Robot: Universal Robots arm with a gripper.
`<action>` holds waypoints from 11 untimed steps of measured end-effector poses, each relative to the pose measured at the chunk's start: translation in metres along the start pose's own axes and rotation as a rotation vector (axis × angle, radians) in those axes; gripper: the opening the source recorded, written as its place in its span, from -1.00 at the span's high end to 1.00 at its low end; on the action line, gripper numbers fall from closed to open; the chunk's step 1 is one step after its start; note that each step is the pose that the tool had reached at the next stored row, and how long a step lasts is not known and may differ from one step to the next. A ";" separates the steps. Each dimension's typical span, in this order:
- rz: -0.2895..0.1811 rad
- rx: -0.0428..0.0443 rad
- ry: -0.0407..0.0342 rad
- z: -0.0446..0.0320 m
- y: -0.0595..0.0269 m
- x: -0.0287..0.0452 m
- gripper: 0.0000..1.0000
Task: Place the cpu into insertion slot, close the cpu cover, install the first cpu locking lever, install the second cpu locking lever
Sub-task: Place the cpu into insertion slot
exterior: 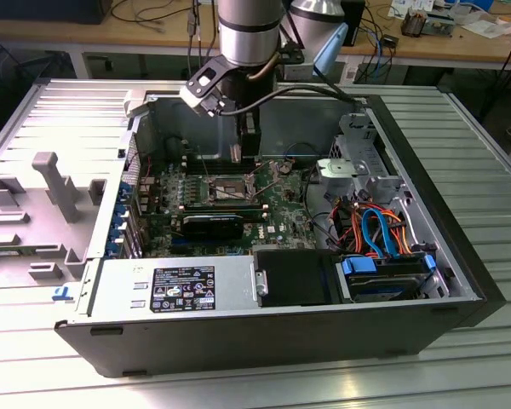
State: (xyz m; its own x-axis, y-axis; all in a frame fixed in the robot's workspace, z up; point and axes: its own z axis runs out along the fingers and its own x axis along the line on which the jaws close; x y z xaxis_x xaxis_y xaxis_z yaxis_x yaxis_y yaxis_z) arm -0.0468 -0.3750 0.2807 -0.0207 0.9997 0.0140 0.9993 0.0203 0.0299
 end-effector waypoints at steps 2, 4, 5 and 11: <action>0.002 0.0000 -0.0003 0.0042 -0.0027 0.0017 -0.08; 0.004 0.0000 -0.0013 0.0075 -0.0046 0.0017 -0.08; 0.005 0.0000 -0.0031 0.0099 -0.0054 0.0017 -0.08; 0.021 0.0002 -0.0265 0.0212 -0.0069 0.0023 -0.08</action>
State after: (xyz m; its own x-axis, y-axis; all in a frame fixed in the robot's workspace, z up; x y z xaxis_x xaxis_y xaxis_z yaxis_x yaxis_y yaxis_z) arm -0.0531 -0.3726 0.2593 0.0009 0.9999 -0.0119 0.9996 -0.0006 0.0296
